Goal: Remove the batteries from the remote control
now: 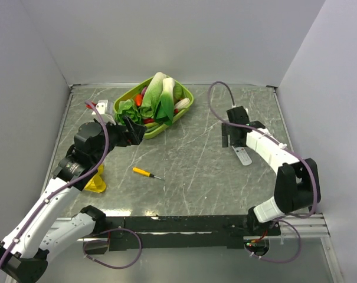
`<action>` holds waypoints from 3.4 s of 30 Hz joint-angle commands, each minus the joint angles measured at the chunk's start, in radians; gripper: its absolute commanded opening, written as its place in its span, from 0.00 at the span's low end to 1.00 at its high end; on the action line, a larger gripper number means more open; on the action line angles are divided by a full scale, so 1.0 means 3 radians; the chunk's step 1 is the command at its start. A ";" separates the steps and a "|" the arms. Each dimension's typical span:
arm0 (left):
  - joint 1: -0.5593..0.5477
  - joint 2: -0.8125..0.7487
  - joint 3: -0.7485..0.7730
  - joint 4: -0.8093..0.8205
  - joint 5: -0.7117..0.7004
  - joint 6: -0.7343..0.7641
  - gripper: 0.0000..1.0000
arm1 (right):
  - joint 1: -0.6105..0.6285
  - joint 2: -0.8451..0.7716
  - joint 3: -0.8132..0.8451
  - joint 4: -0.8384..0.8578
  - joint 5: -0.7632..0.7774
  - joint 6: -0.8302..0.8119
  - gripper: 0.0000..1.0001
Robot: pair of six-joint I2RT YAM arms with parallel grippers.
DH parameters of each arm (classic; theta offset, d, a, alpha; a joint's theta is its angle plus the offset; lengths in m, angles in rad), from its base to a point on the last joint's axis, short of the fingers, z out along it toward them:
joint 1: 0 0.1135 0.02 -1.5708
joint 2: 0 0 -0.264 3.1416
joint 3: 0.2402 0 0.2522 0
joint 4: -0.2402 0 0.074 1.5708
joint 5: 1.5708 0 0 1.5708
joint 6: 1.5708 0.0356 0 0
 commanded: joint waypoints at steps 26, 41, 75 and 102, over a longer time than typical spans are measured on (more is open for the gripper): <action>-0.0004 -0.0102 -0.0028 0.0089 0.0034 -0.0023 0.97 | -0.0820 0.1140 0.0448 -0.0378 -0.0994 -0.0316 0.91; -0.0004 -0.0103 -0.0058 0.0068 -0.0180 -0.0022 0.97 | -0.0647 0.0930 0.0335 -0.0322 -0.1075 -0.0239 0.41; -0.0101 0.0639 -0.0600 0.0922 0.1277 -0.1751 0.89 | 0.1184 -0.1115 -0.0867 0.1840 -0.3458 0.0548 0.32; -0.0337 0.1161 -0.0657 0.0953 0.1456 -0.1996 0.01 | 0.1496 -0.0839 -0.0816 0.1780 -0.2928 0.0625 0.68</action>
